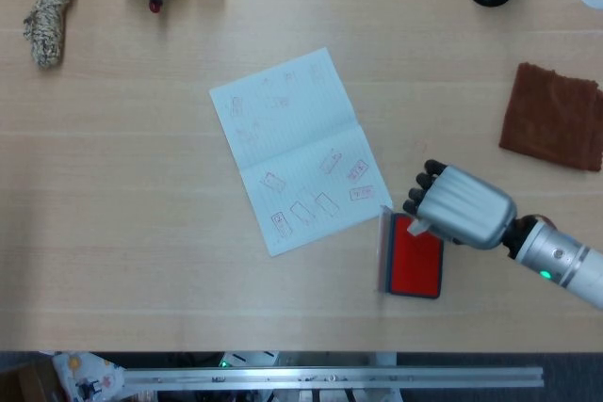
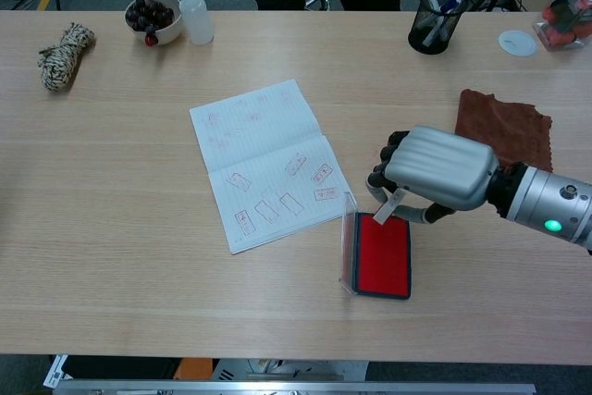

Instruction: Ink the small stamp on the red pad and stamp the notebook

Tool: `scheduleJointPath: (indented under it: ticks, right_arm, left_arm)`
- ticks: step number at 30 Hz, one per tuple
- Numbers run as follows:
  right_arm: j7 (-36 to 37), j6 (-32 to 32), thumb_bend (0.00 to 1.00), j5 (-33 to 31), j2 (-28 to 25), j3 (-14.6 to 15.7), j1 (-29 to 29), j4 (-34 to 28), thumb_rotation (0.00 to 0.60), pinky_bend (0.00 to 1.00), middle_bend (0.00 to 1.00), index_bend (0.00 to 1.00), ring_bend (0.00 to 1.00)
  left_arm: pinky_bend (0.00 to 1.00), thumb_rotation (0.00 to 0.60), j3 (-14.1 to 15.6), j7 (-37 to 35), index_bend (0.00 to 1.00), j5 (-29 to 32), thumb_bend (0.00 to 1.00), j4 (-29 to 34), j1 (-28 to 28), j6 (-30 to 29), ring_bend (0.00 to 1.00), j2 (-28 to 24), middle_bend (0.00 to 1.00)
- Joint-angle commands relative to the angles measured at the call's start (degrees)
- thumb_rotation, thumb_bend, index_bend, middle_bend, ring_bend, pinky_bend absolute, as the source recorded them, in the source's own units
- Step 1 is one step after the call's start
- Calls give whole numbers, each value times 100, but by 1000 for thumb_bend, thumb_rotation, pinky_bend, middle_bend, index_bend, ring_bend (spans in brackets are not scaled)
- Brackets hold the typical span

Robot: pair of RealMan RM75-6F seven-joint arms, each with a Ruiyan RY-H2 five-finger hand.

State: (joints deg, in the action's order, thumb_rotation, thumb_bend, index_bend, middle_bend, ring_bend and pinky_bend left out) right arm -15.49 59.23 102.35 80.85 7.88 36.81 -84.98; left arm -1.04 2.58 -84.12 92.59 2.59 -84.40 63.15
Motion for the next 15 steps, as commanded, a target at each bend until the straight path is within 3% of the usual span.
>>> scheduleJointPath:
  ticks: [1,8,15]
  right_arm:
    - [98,99,416,-205,-219,-280,45,-256,600,361,604,774,453]
    - [2,-400,417,-892,-217,-830,336,-477,600,361,604,774,453]
    - [-277,-948,417,-1531,192,-1232,678,-250,600,361,604,774,453]
  left_arm:
    - [150,600,11,14,187,-32,260,14,5,-4,188,2,179]
    - [150,600,32,16,187,-88,260,63,-8,-42,188,-22,179]
    - [150,600,53,-13,187,-102,260,64,-35,-65,189,-44,179]
